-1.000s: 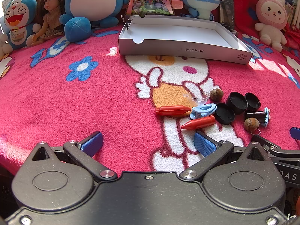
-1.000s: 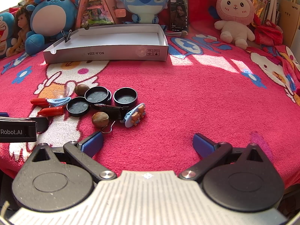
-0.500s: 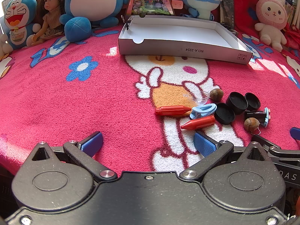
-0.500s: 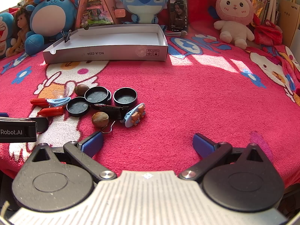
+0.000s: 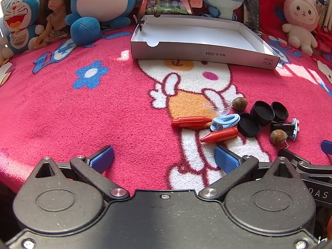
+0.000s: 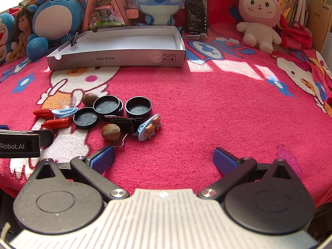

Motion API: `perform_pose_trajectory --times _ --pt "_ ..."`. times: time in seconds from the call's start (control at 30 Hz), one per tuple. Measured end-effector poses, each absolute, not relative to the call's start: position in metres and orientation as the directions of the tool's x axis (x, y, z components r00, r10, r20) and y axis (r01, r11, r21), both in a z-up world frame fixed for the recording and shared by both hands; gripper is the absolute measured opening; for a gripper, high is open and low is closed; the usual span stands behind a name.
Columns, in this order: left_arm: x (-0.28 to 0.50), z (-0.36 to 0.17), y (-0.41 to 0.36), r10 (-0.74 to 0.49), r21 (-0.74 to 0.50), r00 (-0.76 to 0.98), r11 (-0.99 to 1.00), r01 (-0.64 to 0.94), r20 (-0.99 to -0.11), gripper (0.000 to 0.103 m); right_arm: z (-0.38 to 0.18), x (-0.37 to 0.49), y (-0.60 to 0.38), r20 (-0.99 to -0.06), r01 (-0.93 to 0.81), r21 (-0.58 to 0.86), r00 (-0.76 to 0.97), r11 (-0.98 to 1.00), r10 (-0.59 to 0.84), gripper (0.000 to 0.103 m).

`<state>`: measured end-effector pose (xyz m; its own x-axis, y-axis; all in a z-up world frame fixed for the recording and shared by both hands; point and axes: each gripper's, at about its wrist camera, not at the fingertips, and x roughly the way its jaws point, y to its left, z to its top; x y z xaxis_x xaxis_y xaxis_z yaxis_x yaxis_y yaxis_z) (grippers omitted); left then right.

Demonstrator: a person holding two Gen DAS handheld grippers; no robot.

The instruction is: Organize rigid objects

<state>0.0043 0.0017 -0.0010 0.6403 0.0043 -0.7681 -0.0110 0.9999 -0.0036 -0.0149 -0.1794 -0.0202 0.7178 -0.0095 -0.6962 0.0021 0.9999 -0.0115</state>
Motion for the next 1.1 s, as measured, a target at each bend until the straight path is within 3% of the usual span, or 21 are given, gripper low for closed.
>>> perform_pose_trajectory --times 0.63,0.73,0.87,0.97,1.1 --pt "-0.009 -0.002 0.011 -0.031 0.008 0.677 0.999 0.054 -0.736 0.102 -0.025 -0.022 -0.185 -0.65 -0.027 -0.004 0.76 1.0 0.018 0.103" --pt "-0.013 0.002 0.01 -0.041 -0.006 0.687 0.999 0.053 -0.726 0.09 -0.026 -0.025 -0.184 -0.631 -0.021 -0.006 0.776 1.0 0.013 0.103" --pt "-0.019 0.011 0.01 -0.074 -0.03 0.704 0.997 0.075 -0.707 0.053 -0.023 -0.023 -0.186 -0.636 -0.051 -0.002 0.771 0.999 0.039 0.103" --pt "-0.022 0.02 0.012 -0.139 -0.1 0.704 0.99 0.096 -0.696 0.041 -0.017 -0.027 -0.191 -0.609 -0.059 0.017 0.791 0.998 0.057 0.103" --pt "-0.025 0.027 0.005 -0.231 -0.165 0.693 0.973 0.162 -0.683 0.028 -0.011 -0.031 -0.193 -0.571 -0.067 -0.024 0.82 0.997 0.041 0.093"
